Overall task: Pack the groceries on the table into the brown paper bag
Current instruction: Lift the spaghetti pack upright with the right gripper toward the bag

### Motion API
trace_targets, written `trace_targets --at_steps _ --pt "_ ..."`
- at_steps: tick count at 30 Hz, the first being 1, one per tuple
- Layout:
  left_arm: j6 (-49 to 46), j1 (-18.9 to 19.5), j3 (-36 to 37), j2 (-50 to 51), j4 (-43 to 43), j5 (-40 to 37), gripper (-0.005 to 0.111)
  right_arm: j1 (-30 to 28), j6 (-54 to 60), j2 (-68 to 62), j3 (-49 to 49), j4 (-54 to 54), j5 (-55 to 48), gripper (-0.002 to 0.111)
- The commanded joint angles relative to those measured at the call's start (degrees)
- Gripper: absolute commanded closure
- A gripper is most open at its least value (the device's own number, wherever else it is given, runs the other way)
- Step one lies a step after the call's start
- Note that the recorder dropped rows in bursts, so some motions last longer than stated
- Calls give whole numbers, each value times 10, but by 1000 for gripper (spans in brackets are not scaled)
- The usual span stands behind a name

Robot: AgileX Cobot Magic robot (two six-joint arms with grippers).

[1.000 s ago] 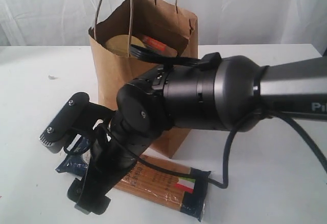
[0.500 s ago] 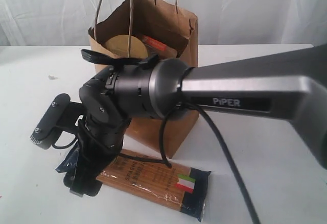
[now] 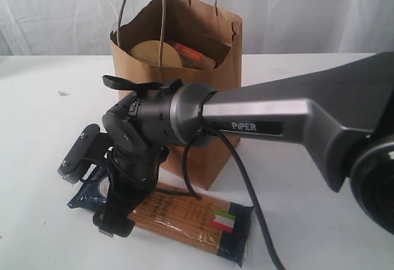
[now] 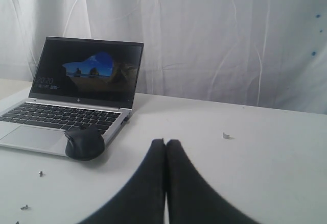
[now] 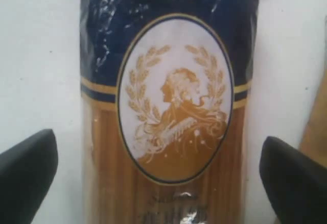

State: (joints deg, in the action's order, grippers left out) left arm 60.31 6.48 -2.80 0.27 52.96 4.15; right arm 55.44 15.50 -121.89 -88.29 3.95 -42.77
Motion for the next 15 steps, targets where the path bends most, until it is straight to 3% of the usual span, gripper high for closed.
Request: trace_targets --at_steps 1,6,9,12,15 --pt "-2 -4 0 -3 2 6 107 -6 23 -16 -3 -8 -11 6" --pt "-2 -4 0 -3 2 6 107 -6 57 -32 -3 -34 -37 8" --pt "-2 -4 0 -3 2 6 107 -6 57 -32 -3 -40 -43 15" --pt "-2 -4 0 -3 2 6 107 -6 58 -32 -3 -40 -48 30" --pt "-2 -4 0 -3 2 6 107 -6 58 -32 -3 -43 -57 59"
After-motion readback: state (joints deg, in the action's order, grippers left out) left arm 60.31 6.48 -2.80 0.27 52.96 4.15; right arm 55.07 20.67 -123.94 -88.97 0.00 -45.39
